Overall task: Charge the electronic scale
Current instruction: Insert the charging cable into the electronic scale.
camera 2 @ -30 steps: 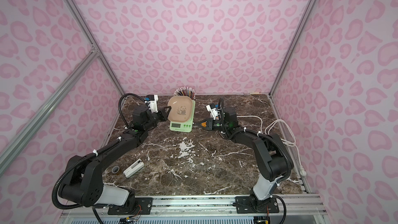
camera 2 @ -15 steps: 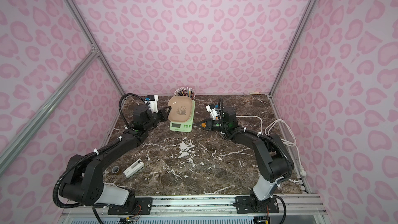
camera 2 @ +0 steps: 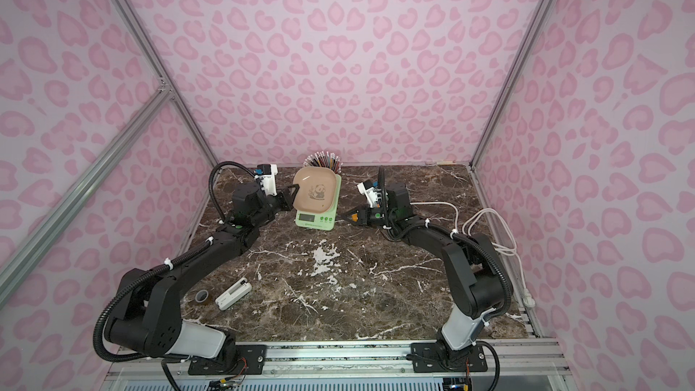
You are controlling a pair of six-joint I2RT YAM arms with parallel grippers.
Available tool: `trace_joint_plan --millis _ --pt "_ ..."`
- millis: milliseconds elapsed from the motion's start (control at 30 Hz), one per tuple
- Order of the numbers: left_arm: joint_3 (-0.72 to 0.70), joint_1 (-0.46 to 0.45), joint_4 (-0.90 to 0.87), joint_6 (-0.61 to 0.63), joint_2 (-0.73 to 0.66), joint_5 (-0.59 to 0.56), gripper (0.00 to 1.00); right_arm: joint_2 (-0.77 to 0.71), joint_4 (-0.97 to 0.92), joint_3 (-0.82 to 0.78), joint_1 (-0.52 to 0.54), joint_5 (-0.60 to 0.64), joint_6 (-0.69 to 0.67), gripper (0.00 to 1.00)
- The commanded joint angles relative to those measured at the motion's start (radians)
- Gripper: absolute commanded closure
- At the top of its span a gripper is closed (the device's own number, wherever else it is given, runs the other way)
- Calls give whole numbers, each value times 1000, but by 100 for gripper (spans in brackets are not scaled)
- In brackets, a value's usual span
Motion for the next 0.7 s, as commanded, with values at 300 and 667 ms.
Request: trace_joint_plan --millis 300,667 --pt "6 -5 93 0 -5 72 96 -10 -76 27 4 32 -90 100" --pt "-8 -5 126 -15 -10 84 96 -23 2 -28 -1 32 22 100"
